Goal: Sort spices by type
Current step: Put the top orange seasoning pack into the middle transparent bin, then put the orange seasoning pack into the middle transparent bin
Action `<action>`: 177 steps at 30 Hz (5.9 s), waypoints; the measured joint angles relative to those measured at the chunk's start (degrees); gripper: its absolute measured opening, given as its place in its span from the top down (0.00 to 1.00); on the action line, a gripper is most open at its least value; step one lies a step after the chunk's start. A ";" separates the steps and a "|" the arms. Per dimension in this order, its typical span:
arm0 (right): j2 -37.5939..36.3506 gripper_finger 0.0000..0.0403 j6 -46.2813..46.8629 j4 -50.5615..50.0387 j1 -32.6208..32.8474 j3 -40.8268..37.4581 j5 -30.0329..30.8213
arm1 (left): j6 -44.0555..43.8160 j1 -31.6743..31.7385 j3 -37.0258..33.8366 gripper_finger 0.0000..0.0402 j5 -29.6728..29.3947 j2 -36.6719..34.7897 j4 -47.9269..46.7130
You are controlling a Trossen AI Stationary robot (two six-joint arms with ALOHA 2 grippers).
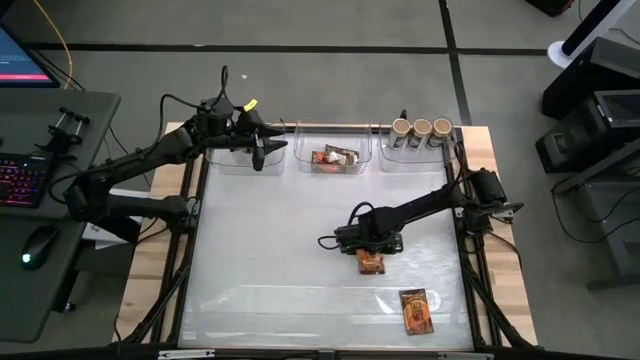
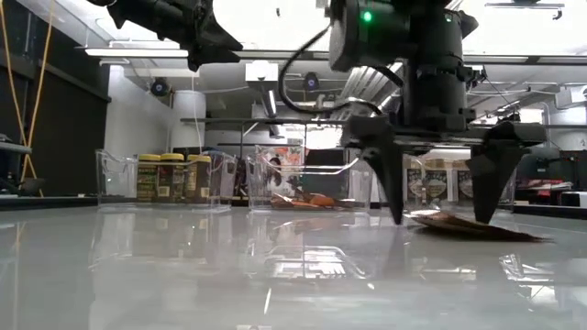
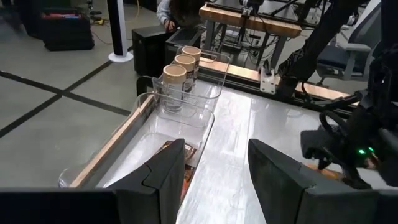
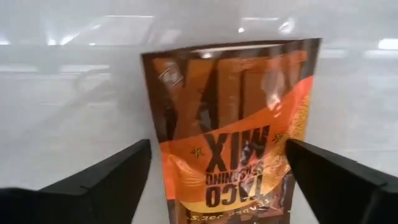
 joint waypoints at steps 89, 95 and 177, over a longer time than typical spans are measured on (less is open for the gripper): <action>-28.46 0.28 -54.43 -24.41 -8.64 3.26 -10.98 | -13.21 2.49 0.04 0.60 -7.41 -8.97 18.56; -35.96 0.28 -4.49 -5.84 14.26 -14.08 -16.93 | -13.22 3.02 0.04 0.60 -7.41 -6.81 18.45; 3.11 0.91 -103.65 -5.10 -44.97 37.19 -1.38 | -35.15 -0.39 0.00 0.60 3.62 -5.76 37.72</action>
